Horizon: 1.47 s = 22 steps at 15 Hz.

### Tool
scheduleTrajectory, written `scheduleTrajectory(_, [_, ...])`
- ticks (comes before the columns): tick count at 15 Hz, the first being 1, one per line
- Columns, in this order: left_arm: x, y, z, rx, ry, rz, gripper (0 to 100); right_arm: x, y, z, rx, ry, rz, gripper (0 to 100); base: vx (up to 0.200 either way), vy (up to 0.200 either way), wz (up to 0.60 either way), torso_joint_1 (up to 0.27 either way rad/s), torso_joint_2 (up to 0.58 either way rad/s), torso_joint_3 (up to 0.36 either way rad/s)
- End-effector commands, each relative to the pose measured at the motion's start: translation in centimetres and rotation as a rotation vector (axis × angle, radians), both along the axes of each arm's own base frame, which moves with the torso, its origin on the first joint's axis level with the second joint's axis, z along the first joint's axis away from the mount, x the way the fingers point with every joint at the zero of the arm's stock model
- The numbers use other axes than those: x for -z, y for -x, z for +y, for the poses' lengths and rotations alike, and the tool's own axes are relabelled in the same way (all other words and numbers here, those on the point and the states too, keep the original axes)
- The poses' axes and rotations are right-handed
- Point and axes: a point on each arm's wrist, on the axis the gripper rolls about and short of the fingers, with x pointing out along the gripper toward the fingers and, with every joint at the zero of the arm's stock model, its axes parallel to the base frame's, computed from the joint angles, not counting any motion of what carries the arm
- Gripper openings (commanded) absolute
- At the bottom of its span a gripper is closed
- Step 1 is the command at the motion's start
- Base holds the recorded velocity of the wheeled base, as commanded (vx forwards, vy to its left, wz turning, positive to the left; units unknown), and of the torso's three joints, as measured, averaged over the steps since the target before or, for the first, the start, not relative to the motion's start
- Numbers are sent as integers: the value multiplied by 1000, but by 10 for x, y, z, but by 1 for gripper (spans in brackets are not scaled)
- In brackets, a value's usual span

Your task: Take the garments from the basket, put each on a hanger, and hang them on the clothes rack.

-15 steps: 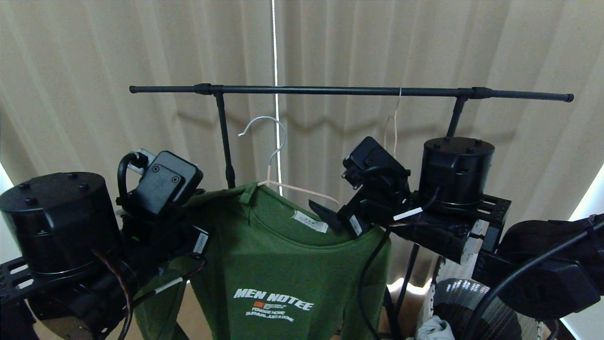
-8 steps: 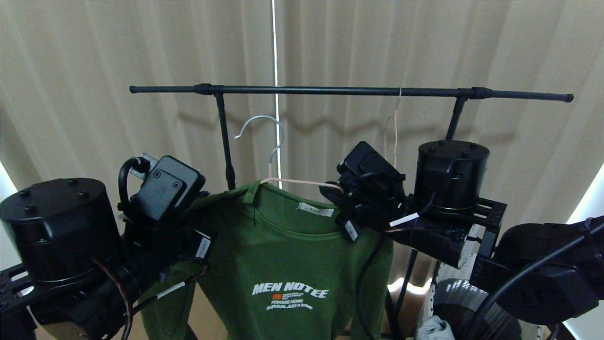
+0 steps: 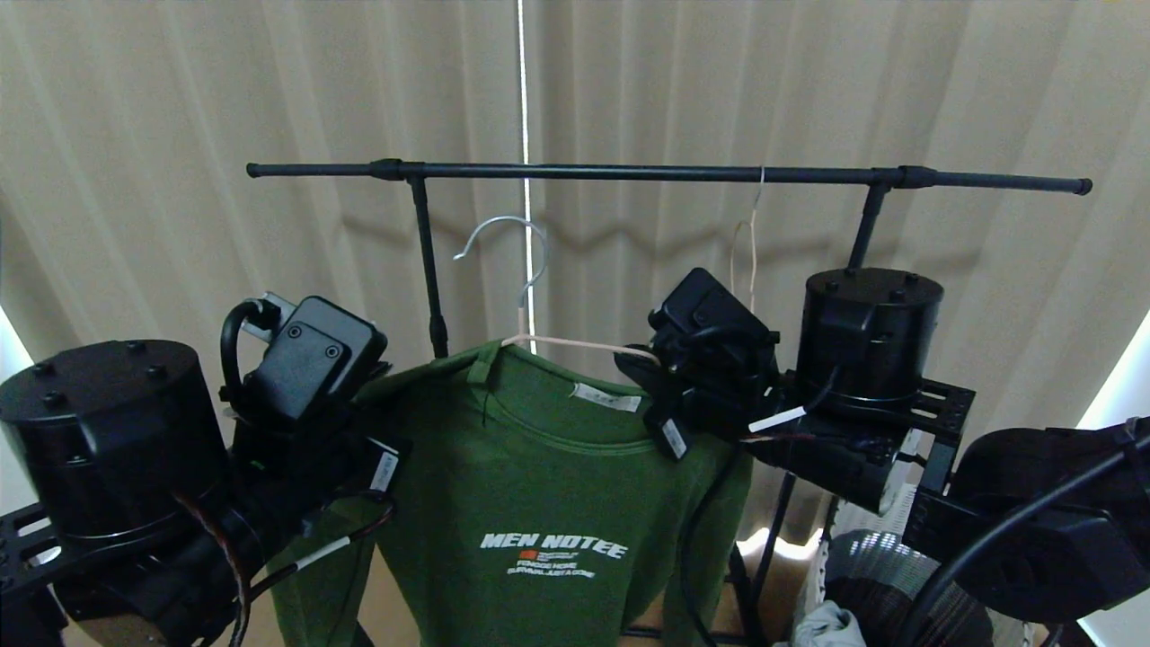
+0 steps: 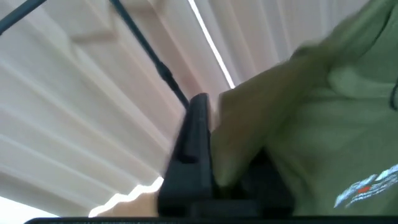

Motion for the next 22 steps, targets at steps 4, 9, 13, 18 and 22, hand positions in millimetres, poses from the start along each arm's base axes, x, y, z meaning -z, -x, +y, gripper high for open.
scheduleTrajectory(4, [1,17,10,66,16,-2,100,-9,3,-23,50,-10,-14,0,0,0,0,0,0,0])
scheduleTrajectory(9, [6,41,27,113,58,5,100,-17,7,-71,169,-24,-24,0,0,0,0,0,0,0])
scheduleTrajectory(13, [29,40,44,38,39,92,100,-24,18,-87,193,-48,-38,0,0,0,0,0,0,0])
scheduleTrajectory(18, [22,12,44,111,105,113,100,-37,29,-90,118,-84,-70,0,0,0,0,0,0,0])
scheduleTrajectory(22, [22,-5,43,83,140,130,0,-40,30,-88,99,-91,-81,0,0,0,0,0,0,0])
